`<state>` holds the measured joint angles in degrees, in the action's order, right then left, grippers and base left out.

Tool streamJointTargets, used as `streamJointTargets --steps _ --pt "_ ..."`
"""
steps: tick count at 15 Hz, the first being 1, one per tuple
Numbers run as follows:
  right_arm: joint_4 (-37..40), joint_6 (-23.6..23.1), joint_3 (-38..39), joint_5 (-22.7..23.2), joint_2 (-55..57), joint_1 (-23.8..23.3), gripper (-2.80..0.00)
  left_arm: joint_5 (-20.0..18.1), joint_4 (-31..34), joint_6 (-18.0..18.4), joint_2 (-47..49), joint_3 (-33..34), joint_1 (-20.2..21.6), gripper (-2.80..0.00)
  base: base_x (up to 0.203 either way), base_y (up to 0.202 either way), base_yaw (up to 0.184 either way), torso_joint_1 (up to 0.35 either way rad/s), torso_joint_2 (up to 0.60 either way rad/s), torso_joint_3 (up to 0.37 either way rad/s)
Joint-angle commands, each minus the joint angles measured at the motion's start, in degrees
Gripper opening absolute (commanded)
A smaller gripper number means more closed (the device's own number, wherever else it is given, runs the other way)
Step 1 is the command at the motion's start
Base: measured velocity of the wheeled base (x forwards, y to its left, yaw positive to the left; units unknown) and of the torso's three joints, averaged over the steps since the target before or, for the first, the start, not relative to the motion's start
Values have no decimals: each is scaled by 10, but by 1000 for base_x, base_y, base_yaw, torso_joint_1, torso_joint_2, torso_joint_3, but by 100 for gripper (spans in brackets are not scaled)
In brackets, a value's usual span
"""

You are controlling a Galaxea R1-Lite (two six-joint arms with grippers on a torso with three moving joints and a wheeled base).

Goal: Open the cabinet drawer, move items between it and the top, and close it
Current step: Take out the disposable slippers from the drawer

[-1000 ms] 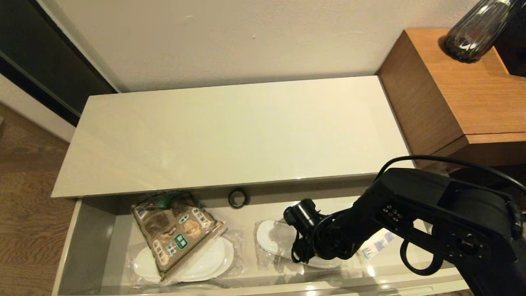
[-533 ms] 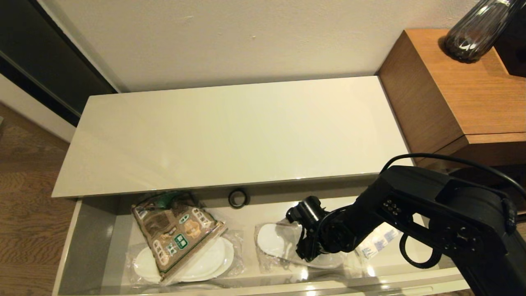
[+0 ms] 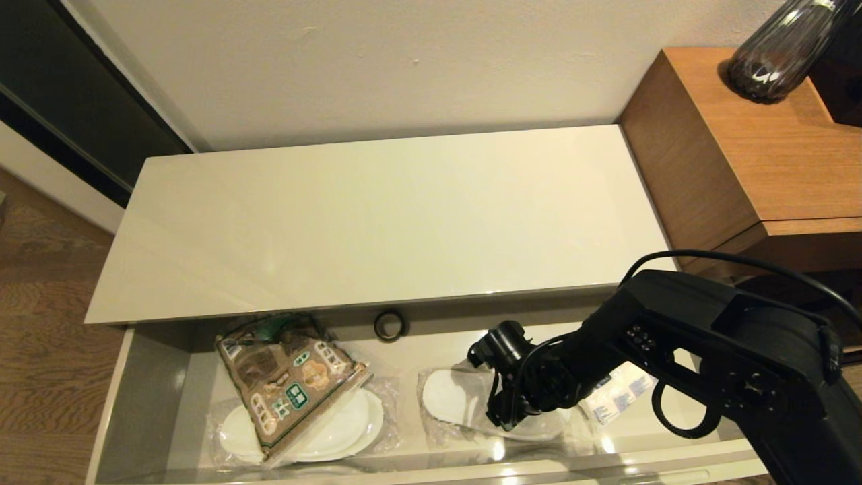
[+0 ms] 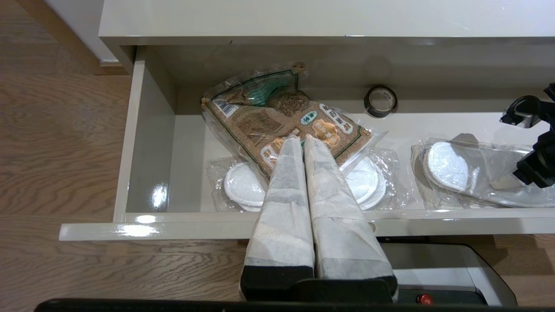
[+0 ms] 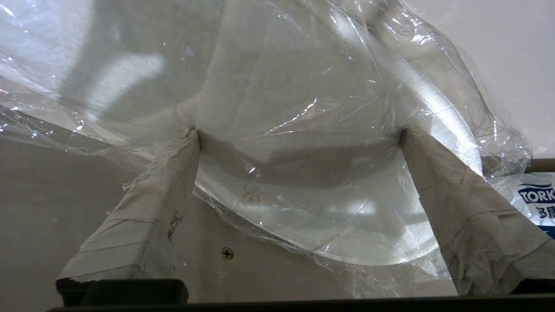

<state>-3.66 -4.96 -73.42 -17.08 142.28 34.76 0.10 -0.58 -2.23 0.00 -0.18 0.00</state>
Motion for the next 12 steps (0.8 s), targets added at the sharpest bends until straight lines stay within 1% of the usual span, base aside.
streamJointTargets --steps 1,2,3,4,9,12 --pt "-1 0 -1 0 3 0 0 0 0 -1 1 0 0 -280 0 0 0 0 0 0" --pt "-1 1 -1 0 3 0 0 0 0 -1 1 0 0 -280 0 0 0 0 0 0" --pt "0 0 -1 0 3 0 -153 0 0 -1 1 0 0 -280 0 0 0 0 0 0" --pt "3 -1 -2 -1 3 0 -280 1 0 -1 1 0 0 -280 0 0 0 0 0 0" --pt "2 4 0 -1 -1 0 -280 1 0 -1 1 0 0 -280 0 0 0 0 0 0" --pt "4 6 11 -4 -29 0 -280 0 0 -1 1 0 0 -280 0 0 0 0 0 0"
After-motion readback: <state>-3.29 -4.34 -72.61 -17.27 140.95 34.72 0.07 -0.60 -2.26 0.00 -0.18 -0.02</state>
